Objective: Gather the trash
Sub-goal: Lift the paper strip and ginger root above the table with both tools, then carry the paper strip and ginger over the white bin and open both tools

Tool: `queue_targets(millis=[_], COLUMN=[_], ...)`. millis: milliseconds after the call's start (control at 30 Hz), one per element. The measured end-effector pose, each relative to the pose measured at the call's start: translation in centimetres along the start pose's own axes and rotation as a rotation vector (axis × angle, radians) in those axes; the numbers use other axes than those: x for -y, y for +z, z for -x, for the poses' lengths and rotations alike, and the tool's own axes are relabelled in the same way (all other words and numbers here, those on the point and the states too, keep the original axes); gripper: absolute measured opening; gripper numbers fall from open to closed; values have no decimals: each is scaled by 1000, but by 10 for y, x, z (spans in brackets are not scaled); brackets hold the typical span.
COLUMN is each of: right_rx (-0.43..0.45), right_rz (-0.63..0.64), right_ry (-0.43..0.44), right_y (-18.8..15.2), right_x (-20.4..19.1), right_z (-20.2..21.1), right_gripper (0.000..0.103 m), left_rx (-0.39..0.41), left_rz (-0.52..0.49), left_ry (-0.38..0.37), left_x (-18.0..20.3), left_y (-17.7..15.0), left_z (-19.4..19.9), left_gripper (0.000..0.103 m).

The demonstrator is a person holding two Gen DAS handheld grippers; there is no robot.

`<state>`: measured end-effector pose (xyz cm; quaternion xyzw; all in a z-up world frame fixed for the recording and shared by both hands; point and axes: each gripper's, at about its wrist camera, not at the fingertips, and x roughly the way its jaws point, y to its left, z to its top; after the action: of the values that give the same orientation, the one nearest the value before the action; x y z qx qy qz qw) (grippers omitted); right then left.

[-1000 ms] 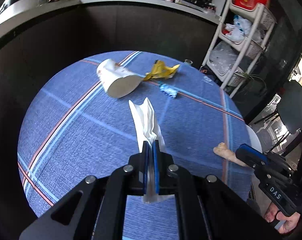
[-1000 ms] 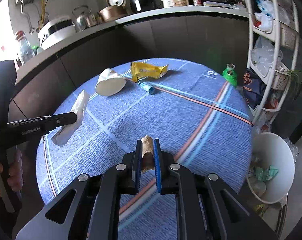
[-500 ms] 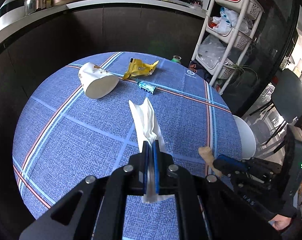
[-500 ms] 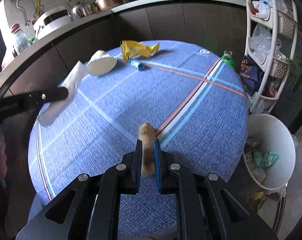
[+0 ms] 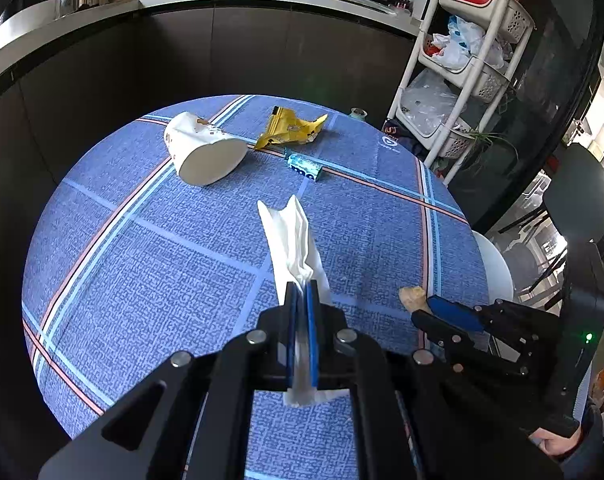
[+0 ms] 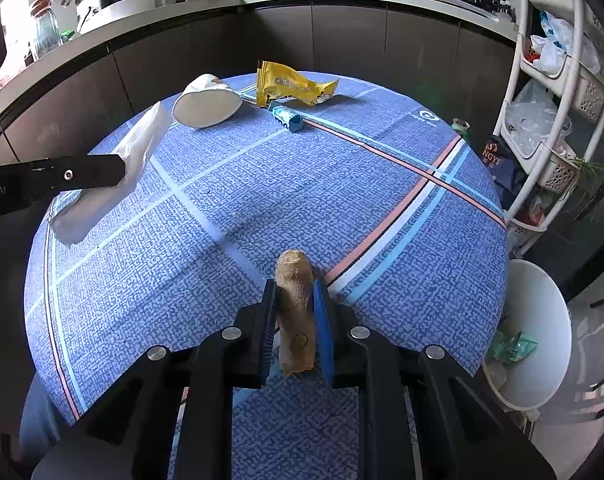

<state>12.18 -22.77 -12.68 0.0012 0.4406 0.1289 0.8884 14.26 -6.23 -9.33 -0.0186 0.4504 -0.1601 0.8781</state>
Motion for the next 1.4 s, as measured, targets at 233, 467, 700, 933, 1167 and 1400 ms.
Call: queue_targets(millis=[233,467,700,933,1167,1400], right_rx=[66,159,207,209,179,148], right_rz=[-45,-102,-181,-329,-439,-457], right_ry=[23,15,-36,-93,-155,-157], right_y=[4,11,0,-32,-73,-94], right_x=[7,32,79,156,227,261], right_z=[23,59,85,90,72,44], right_gripper=[17,17,17,17,17,17], left_rx=[-1,11,18,-20,-119,-259], left_rz=[2,-40,-107,-245,-319,-295], left_ry=[-11,-46,-137,-236,-375,-420], left_x=[2,27,82,165,230,266], left_y=[0,8,26,38,40,43], left_z=[2,6,3,-21,-70,-142], left_gripper=[6,6,6,6,6,6])
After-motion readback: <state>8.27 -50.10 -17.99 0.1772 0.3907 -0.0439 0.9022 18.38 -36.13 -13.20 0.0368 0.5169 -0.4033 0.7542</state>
